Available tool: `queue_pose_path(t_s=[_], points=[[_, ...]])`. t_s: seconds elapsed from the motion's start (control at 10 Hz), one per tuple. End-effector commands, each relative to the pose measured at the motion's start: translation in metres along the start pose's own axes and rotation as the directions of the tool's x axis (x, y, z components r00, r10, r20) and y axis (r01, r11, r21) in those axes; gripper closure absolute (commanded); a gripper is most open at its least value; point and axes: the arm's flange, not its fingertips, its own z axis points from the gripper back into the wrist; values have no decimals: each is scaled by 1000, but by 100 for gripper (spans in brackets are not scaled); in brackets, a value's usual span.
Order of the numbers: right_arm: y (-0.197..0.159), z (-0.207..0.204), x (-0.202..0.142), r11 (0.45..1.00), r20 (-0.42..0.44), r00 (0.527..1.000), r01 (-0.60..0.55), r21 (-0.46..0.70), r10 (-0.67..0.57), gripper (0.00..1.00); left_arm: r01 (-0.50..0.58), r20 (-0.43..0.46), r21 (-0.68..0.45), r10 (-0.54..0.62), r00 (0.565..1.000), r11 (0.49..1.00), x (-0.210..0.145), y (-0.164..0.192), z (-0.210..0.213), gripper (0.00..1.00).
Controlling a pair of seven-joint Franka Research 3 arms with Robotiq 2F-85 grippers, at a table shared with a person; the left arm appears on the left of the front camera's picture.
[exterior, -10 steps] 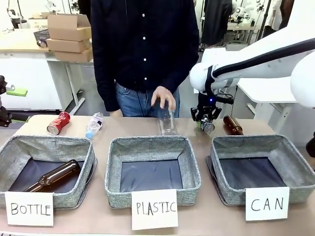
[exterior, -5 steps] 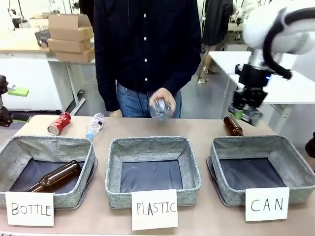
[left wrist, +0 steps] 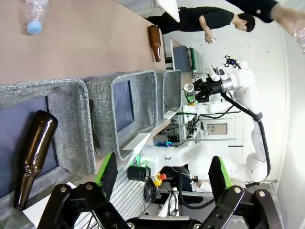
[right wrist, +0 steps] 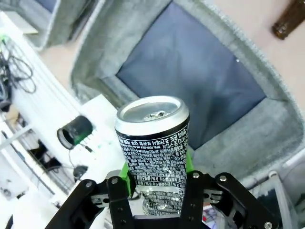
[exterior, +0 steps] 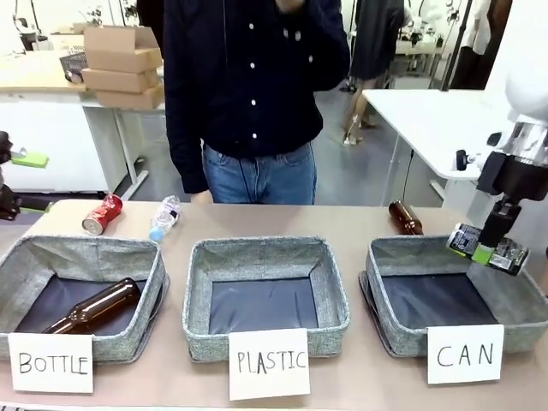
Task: Sort the can waste into the basket.
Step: Pick up the can waste from the table and place it in the right Fabric basket.
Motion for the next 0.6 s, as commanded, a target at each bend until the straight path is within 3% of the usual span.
queue_pose_path(t_s=[0.0,0.3,0.4,0.5], points=[[-2,-1,5,1000,49,998,-25,14,25,100,19,10,-24,-18,1000,1000,0,-1,-1,0],[-2,-1,6,999,43,998,-37,-4,37,100,19,10,-24,-18,1000,1000,0,-1,-1,0],[-1,-3,6,999,49,998,-44,-10,45,11,19,10,-24,-18,1000,1000,0,-1,-1,0],[-1,-3,7,999,46,998,-45,-6,45,3,19,10,-24,-18,1000,1000,0,-1,-1,0]])
